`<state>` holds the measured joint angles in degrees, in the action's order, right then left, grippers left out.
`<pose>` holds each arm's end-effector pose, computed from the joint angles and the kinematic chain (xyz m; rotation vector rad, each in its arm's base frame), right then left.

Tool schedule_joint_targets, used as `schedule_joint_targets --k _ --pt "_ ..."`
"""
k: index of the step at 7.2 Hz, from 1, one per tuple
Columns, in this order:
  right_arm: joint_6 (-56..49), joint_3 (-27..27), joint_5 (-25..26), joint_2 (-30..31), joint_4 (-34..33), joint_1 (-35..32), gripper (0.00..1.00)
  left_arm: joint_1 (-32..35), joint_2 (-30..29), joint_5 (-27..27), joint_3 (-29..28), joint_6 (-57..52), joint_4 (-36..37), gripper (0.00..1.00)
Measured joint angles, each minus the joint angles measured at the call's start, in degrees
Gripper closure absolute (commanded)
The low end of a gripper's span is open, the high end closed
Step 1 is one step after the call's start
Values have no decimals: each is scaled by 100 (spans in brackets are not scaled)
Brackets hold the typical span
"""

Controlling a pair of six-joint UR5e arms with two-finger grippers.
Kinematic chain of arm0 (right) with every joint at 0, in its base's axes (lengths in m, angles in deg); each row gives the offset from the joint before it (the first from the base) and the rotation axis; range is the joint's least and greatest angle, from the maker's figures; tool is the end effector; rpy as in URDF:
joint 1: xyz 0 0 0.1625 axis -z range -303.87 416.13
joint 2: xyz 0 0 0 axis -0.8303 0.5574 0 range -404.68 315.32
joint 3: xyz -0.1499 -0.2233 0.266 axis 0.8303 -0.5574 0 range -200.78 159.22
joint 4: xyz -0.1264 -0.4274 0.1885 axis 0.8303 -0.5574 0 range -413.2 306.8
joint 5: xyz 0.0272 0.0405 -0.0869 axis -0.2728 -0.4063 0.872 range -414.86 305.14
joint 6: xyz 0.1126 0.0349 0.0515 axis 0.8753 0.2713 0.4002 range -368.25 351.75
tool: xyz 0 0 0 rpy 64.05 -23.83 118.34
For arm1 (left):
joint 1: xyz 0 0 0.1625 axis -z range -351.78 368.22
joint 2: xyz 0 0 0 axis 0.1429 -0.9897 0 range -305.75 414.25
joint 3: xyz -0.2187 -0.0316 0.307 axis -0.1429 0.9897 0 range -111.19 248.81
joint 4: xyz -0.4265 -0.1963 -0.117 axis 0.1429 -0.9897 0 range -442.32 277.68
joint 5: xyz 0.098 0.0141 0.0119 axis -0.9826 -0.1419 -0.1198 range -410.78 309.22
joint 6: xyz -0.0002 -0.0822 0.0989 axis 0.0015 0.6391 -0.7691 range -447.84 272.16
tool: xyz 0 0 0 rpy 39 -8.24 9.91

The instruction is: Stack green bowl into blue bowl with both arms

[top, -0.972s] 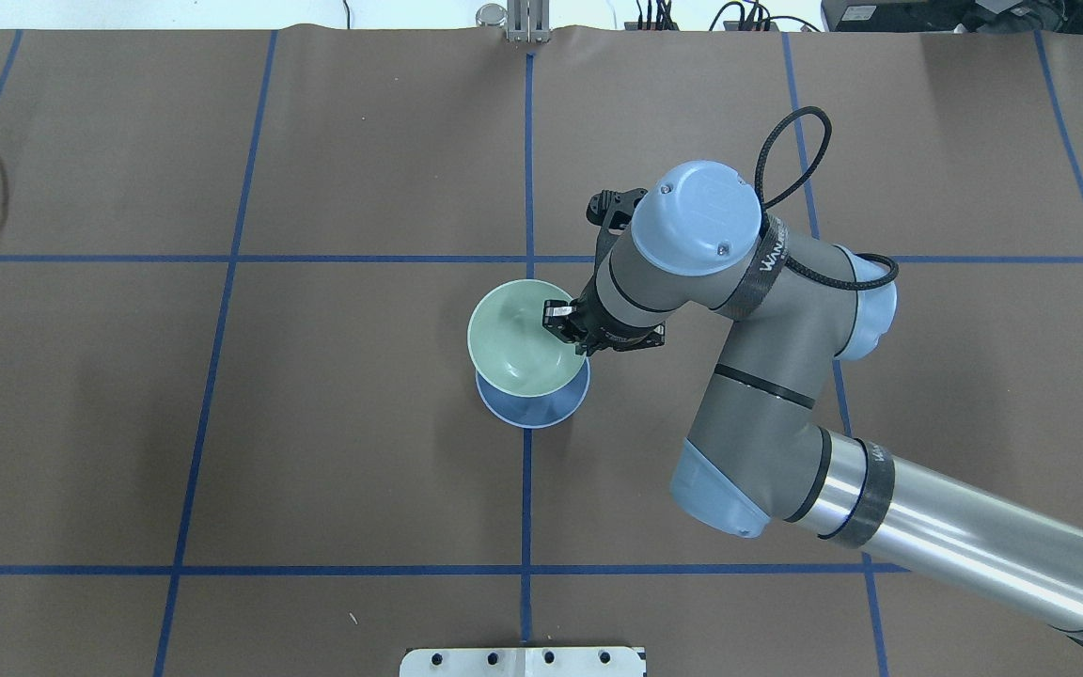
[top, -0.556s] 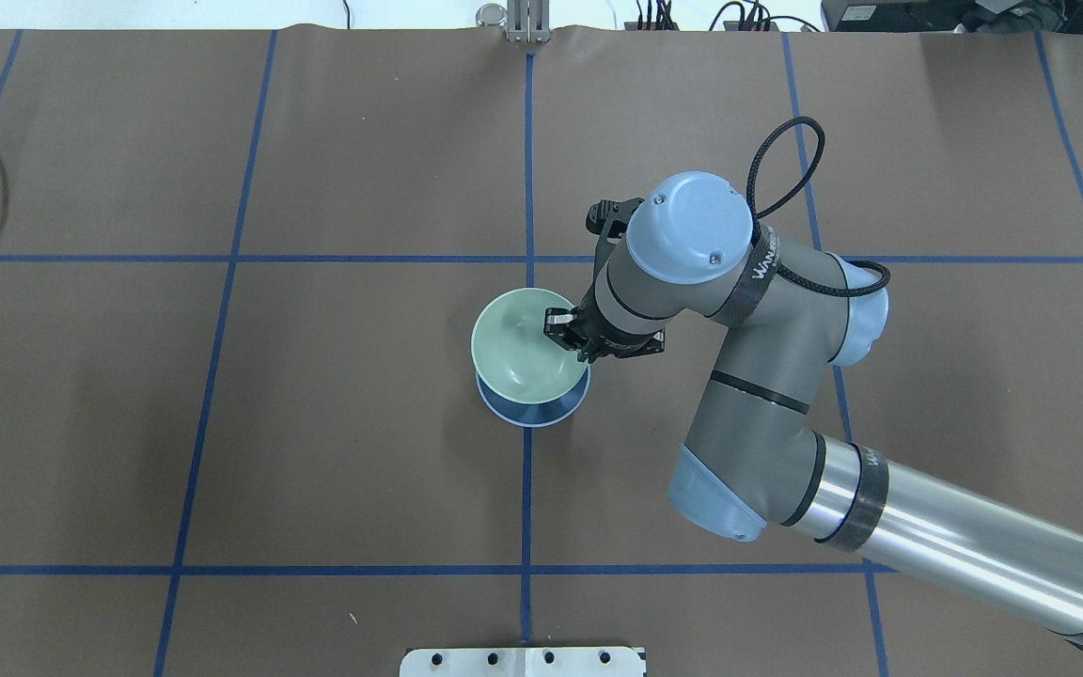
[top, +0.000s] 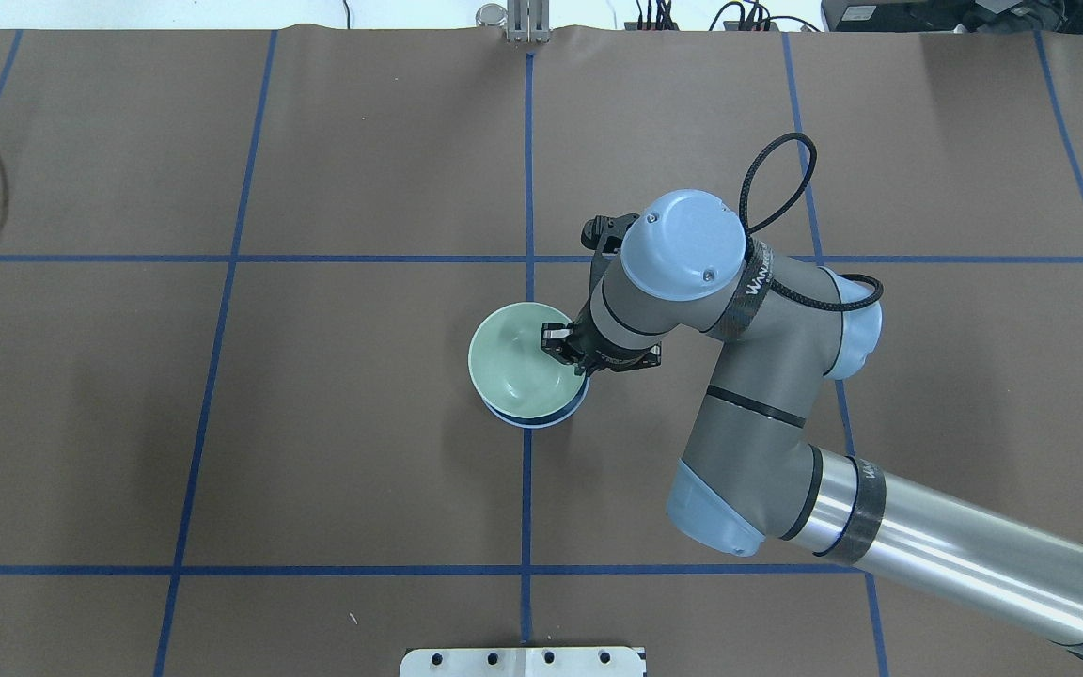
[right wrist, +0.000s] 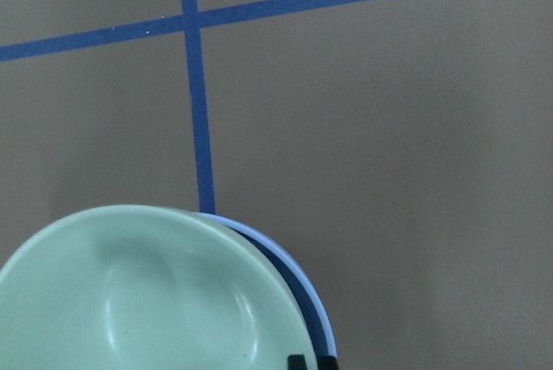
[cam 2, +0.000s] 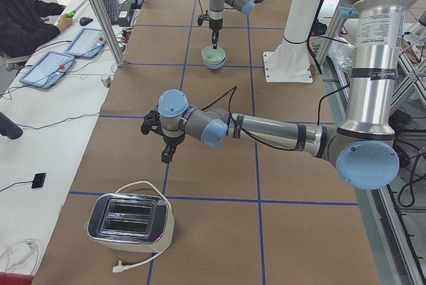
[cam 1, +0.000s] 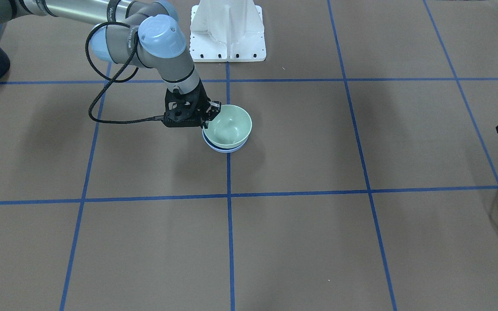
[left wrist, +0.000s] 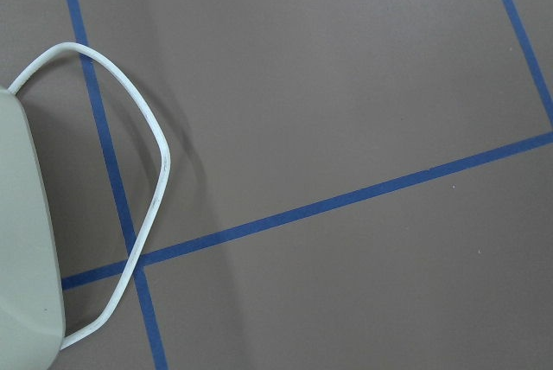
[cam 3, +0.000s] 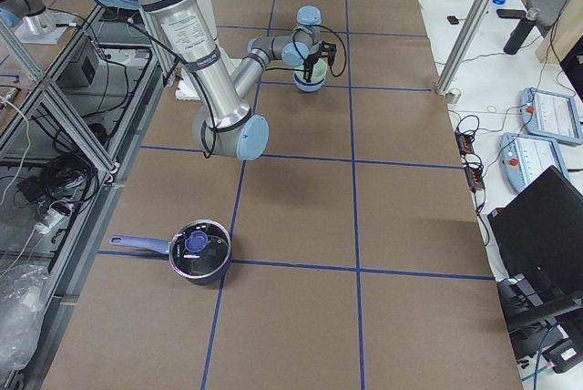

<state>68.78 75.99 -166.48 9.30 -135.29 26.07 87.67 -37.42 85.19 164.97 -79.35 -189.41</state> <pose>-0.5797 -0.4347 0.1511 -0.0073 -0.9418 0.1091 0.0695 -0.5973 0.5163 0.2751 0.8470 0.2079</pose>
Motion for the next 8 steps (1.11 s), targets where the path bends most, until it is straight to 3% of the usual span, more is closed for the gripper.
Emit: schedule_joint_targets --k 4,5,6,8 --pt "-15 -15 0 20 0 13 100 0 -3 0 -1 3 -4 2" --pt "-12 -10 2 18 0 14 77 0 -4 4 0 3 -4 2" --pt "-5 -5 -4 12 2 14 2 0 -3 18 4 5 -4 2" --pt "25 -12 39 22 80 21 0 0 -2 40 16 7 -4 2"
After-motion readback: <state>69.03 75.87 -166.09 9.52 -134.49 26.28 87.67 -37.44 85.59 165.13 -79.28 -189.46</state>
